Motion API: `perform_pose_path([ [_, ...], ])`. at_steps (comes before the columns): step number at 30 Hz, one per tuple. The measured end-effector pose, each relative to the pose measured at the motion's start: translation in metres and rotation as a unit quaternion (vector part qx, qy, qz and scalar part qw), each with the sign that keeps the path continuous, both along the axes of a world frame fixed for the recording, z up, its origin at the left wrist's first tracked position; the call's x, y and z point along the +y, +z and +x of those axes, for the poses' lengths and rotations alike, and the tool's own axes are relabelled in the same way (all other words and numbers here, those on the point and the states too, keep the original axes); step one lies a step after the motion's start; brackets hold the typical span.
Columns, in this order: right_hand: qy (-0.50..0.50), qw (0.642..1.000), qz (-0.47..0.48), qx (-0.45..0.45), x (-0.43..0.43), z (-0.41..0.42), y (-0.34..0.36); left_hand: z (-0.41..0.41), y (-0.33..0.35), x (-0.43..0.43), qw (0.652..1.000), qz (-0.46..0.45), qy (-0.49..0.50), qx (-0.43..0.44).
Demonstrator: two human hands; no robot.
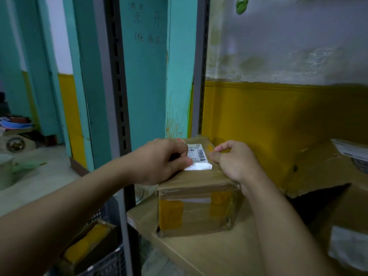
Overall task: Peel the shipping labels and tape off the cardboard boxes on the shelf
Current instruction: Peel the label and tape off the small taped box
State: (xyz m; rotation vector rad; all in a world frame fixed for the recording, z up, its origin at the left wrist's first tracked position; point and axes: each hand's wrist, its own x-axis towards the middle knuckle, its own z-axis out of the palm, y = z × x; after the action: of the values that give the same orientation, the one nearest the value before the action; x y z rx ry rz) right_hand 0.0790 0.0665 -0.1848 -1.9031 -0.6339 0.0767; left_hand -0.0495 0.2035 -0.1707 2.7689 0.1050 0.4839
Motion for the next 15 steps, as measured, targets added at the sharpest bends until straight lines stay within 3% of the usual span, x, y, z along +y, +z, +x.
perform_pose_path([
  [7, -0.014, 1.000, 0.006, 0.006, 0.001, 0.001, -0.001, 0.005, 0.003, -0.002, 1.000, -0.001, 0.026, 0.010],
  [15, 0.003, 0.998, -0.024, -0.056, -0.005, -0.002, 0.001, 0.021, 0.003, 0.000, 1.000, -0.007, 0.014, 0.008],
])
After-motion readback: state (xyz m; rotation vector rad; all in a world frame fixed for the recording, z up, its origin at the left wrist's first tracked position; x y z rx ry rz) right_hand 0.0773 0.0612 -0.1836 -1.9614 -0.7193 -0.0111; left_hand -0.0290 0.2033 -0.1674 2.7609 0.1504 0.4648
